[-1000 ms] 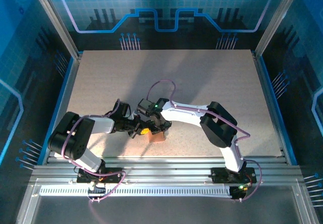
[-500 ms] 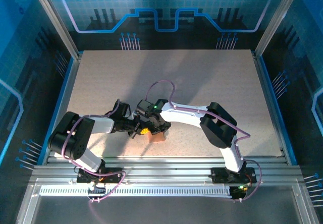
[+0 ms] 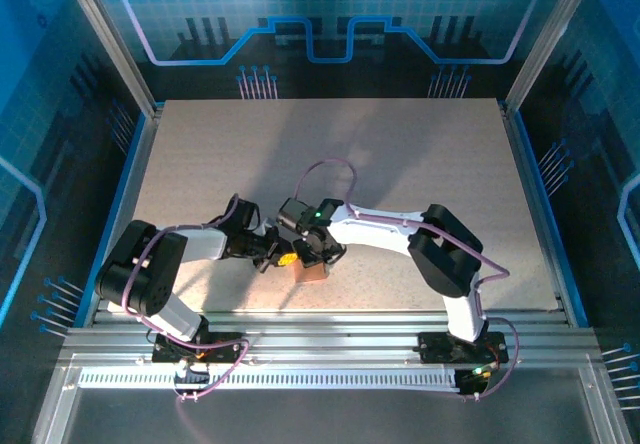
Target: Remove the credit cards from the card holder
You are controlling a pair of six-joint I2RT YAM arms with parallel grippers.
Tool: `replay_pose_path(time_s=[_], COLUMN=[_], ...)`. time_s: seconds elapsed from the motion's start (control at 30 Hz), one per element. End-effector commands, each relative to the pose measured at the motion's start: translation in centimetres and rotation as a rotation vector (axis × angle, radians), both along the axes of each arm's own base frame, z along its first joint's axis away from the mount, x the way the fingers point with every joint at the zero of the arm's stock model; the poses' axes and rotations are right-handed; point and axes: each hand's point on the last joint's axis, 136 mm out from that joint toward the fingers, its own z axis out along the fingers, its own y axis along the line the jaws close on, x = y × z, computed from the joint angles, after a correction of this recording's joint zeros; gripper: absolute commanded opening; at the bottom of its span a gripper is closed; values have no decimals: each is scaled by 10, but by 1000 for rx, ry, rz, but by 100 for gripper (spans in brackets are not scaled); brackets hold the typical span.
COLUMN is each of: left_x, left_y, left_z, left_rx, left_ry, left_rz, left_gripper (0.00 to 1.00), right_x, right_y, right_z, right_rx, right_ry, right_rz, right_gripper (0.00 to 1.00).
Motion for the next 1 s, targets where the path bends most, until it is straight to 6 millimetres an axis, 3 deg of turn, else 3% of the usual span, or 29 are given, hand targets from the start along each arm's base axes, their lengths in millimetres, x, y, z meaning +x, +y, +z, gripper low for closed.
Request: replay_pose_path(time_s=[0.0, 0.4, 0.67, 0.97], left_x=[6, 60, 99, 135], left_y=[3, -9, -37, -61], left_z=[11, 54, 86, 112], left_rx=[36, 72, 98, 108], left_ry=[-12, -141, -256, -339], left_rz=[3, 10, -36, -100], left_gripper=[9, 12, 16, 13], right_x=[9, 36, 53, 59], right_y=[-8, -57, -92, -111], right_z=[17, 36, 55, 80], right_rx=[80, 263, 381, 459], right_ry=[-17, -38, -65, -130], right_rz=[-54, -178, -250, -296], right_gripper=[11, 6, 5, 4])
